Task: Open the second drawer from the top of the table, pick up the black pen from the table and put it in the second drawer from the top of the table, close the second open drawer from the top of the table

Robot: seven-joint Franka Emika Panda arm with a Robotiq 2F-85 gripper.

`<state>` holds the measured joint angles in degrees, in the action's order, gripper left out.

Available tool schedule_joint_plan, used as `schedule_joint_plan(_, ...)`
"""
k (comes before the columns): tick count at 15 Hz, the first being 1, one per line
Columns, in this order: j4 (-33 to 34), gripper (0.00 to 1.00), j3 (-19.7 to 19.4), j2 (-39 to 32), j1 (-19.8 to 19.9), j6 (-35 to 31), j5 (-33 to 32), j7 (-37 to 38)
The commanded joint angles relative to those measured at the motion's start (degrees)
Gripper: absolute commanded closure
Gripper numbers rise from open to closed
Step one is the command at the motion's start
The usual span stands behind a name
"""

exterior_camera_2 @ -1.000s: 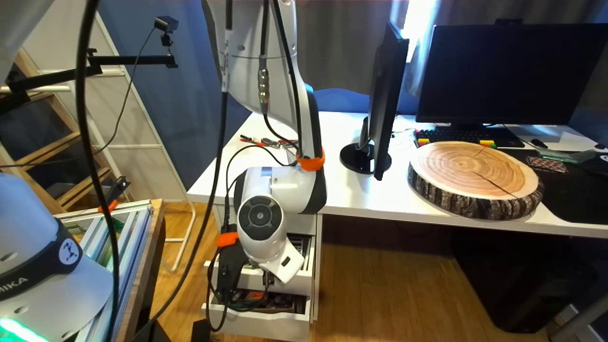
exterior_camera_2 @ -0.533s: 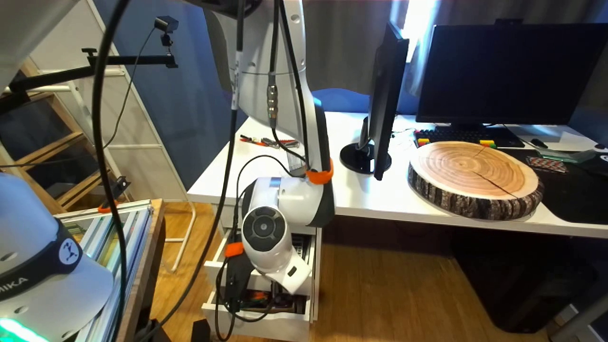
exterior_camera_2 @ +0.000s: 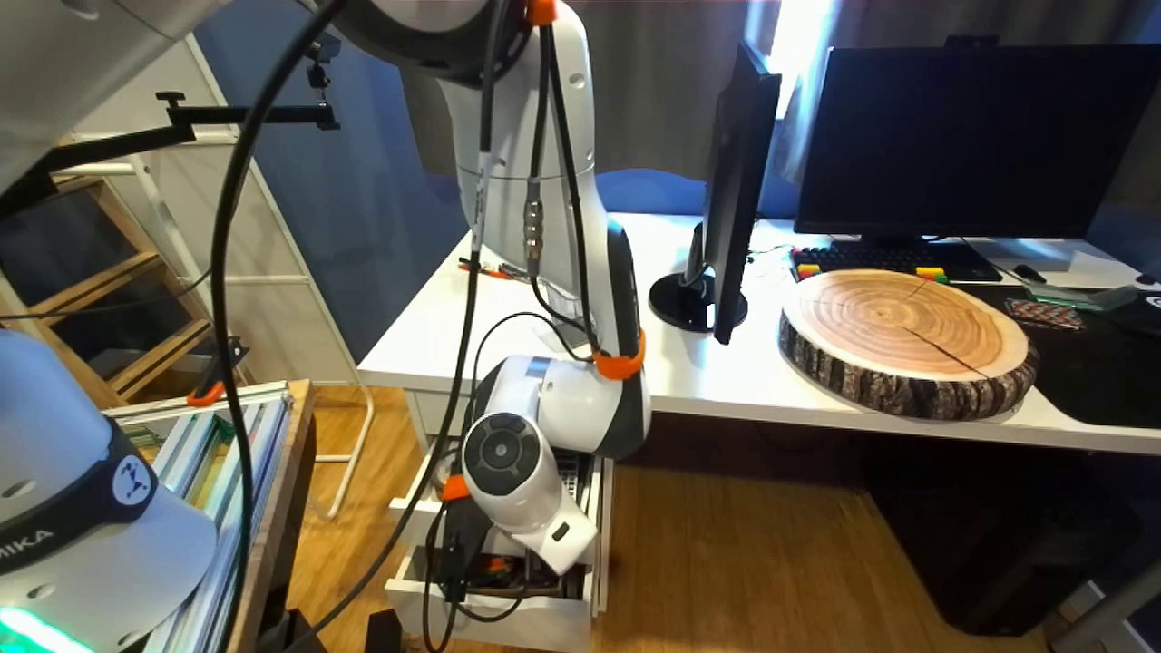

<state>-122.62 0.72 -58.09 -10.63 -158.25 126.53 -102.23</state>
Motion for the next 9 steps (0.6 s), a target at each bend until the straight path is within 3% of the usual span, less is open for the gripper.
schedule_joint_plan(1,2.29,1.00,-1.01,-2.43,-0.70,2.96,4.11,-3.02)
schedule_joint_plan(6,2.34,1.00,0.12,-3.96,1.57,8.45,2.41,-1.38)
schedule_joint_plan(7,1.68,1.00,-2.84,-4.03,-1.92,12.42,1.63,2.12)
schedule_joint_plan(9,1.09,1.00,-2.69,-4.04,-0.98,17.14,1.11,3.27)
